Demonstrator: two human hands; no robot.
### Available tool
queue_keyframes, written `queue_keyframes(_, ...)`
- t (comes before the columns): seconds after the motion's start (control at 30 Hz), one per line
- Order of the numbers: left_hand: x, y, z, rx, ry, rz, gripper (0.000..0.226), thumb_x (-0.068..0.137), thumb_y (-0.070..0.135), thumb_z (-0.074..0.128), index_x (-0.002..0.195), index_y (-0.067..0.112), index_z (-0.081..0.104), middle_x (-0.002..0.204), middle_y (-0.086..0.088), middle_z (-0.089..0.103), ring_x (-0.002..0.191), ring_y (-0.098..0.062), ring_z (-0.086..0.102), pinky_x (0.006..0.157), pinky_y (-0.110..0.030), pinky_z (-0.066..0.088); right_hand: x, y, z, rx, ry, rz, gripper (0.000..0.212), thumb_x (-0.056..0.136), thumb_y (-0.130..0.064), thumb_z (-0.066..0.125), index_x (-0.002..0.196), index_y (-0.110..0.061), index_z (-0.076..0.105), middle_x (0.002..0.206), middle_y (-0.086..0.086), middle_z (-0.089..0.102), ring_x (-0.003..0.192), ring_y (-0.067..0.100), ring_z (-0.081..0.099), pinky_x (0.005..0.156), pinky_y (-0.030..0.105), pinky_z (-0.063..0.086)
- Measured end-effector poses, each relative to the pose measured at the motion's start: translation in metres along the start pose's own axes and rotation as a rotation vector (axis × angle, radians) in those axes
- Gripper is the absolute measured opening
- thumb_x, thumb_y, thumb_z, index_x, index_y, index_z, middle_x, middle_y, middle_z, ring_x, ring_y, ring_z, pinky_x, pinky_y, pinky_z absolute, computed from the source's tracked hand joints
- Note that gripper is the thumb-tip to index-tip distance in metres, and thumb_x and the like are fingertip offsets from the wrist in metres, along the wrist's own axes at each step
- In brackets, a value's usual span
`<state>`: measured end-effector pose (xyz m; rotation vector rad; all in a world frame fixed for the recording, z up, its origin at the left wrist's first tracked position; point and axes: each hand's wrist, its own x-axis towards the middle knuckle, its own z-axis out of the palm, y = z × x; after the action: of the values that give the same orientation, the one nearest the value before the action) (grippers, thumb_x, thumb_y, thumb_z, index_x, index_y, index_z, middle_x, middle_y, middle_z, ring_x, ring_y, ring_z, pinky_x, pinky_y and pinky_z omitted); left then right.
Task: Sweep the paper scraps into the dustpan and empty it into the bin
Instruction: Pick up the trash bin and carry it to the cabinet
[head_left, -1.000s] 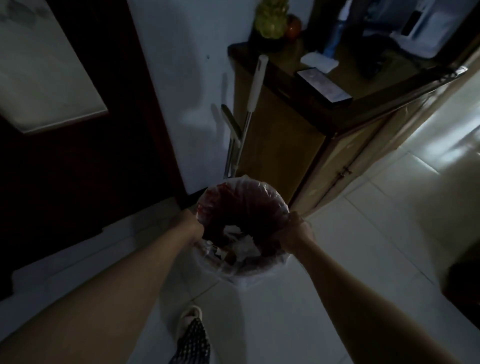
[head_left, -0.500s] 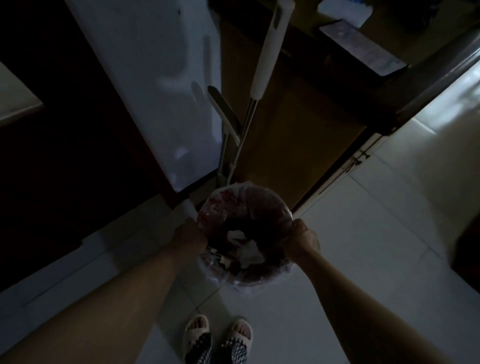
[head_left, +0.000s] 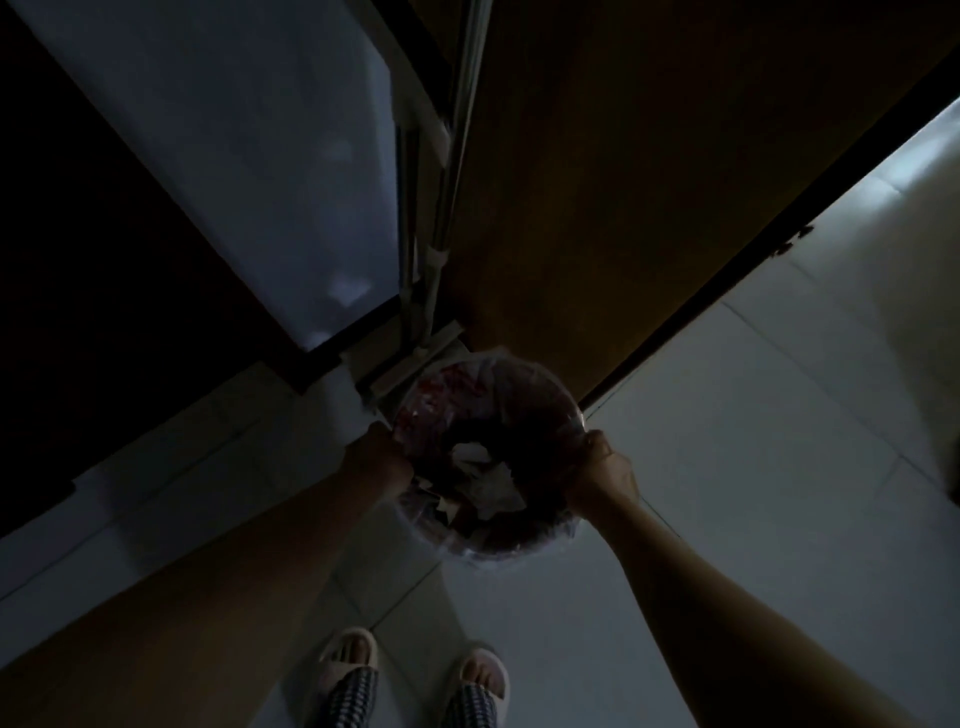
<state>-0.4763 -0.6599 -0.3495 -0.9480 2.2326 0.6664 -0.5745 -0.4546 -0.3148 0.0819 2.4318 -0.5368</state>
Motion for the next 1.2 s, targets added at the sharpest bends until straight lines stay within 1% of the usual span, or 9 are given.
queue_keyframes(0.1, 0.031, -0.006, 0.022, -0.02, 0.013, 0.028, 0.048, 0.097, 0.023, 0.052, 0.139, 0.003, 0.04, 0.14, -0.016, 0.044, 0.126, -0.031, 0.047, 0.101, -0.031, 0.04, 0.026, 0.01, 0.03, 0.026, -0.004, 0.023, 0.034, 0.093, -0.022, 0.044, 0.125, -0.01, 0.046, 0.097, 0.012, 0.054, 0.087, 0.028, 0.059, 0.074, 0.041, 0.056)
queue_keyframes(0.27, 0.081, -0.015, 0.054, -0.001, 0.038, 0.056, 0.05, 0.096, 0.017, 0.053, 0.141, 0.001, 0.039, 0.138, -0.019, 0.049, 0.125, -0.034, 0.049, 0.102, -0.035, 0.043, 0.069, 0.027, 0.074, -0.007, 0.012, 0.016, 0.04, 0.092, -0.024, 0.052, 0.128, -0.011, 0.043, 0.105, 0.013, 0.054, 0.082, 0.021, 0.049, 0.064, 0.03, 0.041)
queue_keyframes(0.5, 0.125, -0.018, 0.083, 0.074, 0.025, 0.073, 0.05, 0.1, 0.023, 0.044, 0.147, 0.006, 0.033, 0.151, -0.014, 0.034, 0.138, -0.028, 0.036, 0.11, -0.031, 0.034, 0.117, 0.05, 0.117, 0.073, 0.063, 0.033, 0.031, 0.098, -0.029, 0.042, 0.124, -0.013, 0.044, 0.109, 0.012, 0.055, 0.077, 0.017, 0.05, 0.057, 0.026, 0.042)
queue_keyframes(0.63, 0.14, -0.015, 0.093, 0.147, 0.033, 0.141, 0.05, 0.103, 0.019, 0.039, 0.149, 0.004, 0.027, 0.153, -0.014, 0.031, 0.141, -0.027, 0.033, 0.111, -0.028, 0.03, 0.128, 0.056, 0.129, 0.072, 0.076, 0.039, 0.033, 0.095, -0.029, 0.049, 0.123, -0.013, 0.044, 0.104, 0.01, 0.055, 0.083, 0.022, 0.054, 0.064, 0.033, 0.05)
queue_keyframes(0.73, 0.15, -0.014, 0.096, 0.099, 0.037, 0.079, 0.051, 0.103, 0.021, 0.036, 0.15, 0.006, 0.024, 0.154, -0.014, 0.03, 0.14, -0.027, 0.033, 0.112, -0.03, 0.031, 0.129, 0.057, 0.132, 0.099, 0.055, 0.034, 0.042, 0.092, -0.028, 0.052, 0.129, -0.013, 0.042, 0.113, 0.016, 0.055, 0.093, 0.027, 0.056, 0.076, 0.037, 0.055)
queue_keyframes(0.83, 0.158, -0.018, 0.101, 0.095, 0.031, 0.065, 0.051, 0.101, 0.024, 0.04, 0.148, 0.008, 0.03, 0.148, -0.013, 0.038, 0.134, -0.028, 0.042, 0.106, -0.031, 0.038, 0.133, 0.059, 0.14, 0.129, 0.07, 0.057, 0.038, 0.096, -0.03, 0.042, 0.13, -0.012, 0.043, 0.11, 0.015, 0.055, 0.091, 0.026, 0.056, 0.073, 0.036, 0.053)
queue_keyframes(0.97, 0.166, -0.019, 0.105, 0.073, 0.052, 0.07, 0.05, 0.102, 0.024, 0.037, 0.149, 0.009, 0.028, 0.152, -0.012, 0.031, 0.138, -0.028, 0.036, 0.108, -0.03, 0.034, 0.139, 0.064, 0.15, 0.18, 0.091, 0.09, 0.037, 0.1, -0.03, 0.03, 0.128, -0.009, 0.044, 0.112, 0.018, 0.058, 0.084, 0.025, 0.057, 0.063, 0.032, 0.049)
queue_keyframes(1.1, 0.179, -0.016, 0.11, 0.051, 0.05, 0.065, 0.054, 0.102, 0.025, 0.037, 0.151, 0.007, 0.021, 0.154, -0.014, 0.029, 0.139, -0.029, 0.034, 0.111, -0.032, 0.032, 0.149, 0.069, 0.16, 0.124, 0.099, 0.08, 0.043, 0.098, -0.033, 0.034, 0.134, -0.01, 0.039, 0.117, 0.019, 0.055, 0.098, 0.032, 0.057, 0.071, 0.035, 0.048)
queue_keyframes(1.2, 0.189, -0.017, 0.112, 0.033, 0.066, 0.091, 0.056, 0.102, 0.027, 0.037, 0.152, 0.009, 0.018, 0.157, -0.012, 0.024, 0.143, -0.026, 0.028, 0.113, -0.031, 0.026, 0.155, 0.071, 0.168, 0.153, 0.096, 0.071, 0.042, 0.101, -0.033, 0.03, 0.135, -0.01, 0.037, 0.119, 0.018, 0.055, 0.086, 0.023, 0.051, 0.063, 0.029, 0.045)
